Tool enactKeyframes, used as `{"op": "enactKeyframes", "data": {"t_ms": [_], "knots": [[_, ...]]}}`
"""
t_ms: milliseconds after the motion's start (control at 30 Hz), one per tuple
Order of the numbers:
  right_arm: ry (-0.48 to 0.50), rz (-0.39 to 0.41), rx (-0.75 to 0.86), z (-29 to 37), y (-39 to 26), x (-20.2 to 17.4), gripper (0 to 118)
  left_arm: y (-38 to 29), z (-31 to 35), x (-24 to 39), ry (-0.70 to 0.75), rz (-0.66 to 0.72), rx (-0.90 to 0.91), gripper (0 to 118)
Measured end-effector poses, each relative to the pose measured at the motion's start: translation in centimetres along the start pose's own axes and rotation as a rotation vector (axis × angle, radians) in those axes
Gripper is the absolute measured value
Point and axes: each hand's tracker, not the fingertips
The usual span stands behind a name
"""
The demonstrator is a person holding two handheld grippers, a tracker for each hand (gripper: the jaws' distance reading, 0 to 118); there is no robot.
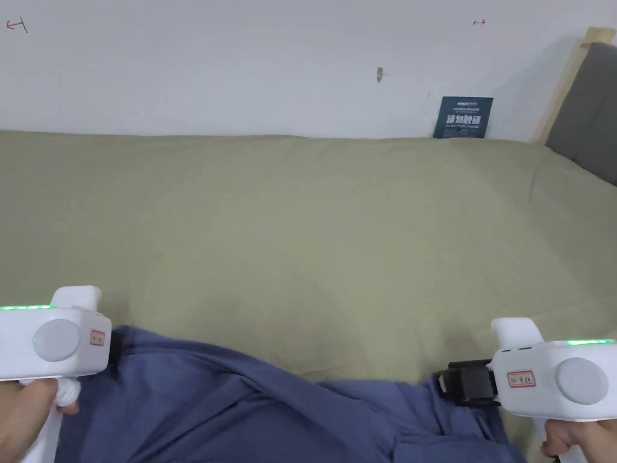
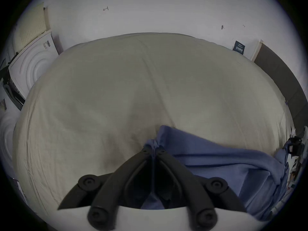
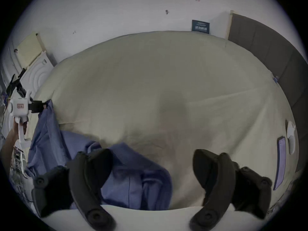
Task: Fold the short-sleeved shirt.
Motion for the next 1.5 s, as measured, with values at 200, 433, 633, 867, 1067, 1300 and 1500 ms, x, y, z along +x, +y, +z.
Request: {"op": "enactKeyframes", "data": {"t_ms": [200, 433, 633, 867, 1067, 1300, 1500], "knots": [[0.014, -0.004, 0.099, 2.8, -0.7, 0.0, 10, 0.0, 4.0, -2.3, 0.017, 0.038, 0.067, 2], [0.079, -0.058, 0.316, 17.3, 0.7, 1.5, 10, -1.2, 18.5, -8.8, -0.008, 0.097, 0.203, 2], [0.122, -0.055, 0.455, 27.1, 1.8, 0.6, 10, -2.4, 30.2, -11.9, -0.006, 0.111, 0.34, 2], [0.109, 0.003, 0.616, 35.9, 4.7, -2.3, 10, -0.8, 39.2, -11.6, 0.019, 0.095, 0.502, 2], [0.061, 0.029, 0.676, 39.8, 9.2, -2.6, 10, 2.4, 43.1, -10.6, 0.037, 0.093, 0.577, 2], [0.049, -0.044, 0.705, 40.6, 16.6, -1.5, 10, 8.9, 42.7, -8.8, 0.059, 0.113, 0.609, 2], [-0.006, -0.038, 0.731, 40.3, 24.0, -1.1, 10, 15.5, 40.7, -7.4, 0.081, 0.147, 0.639, 2]]}}
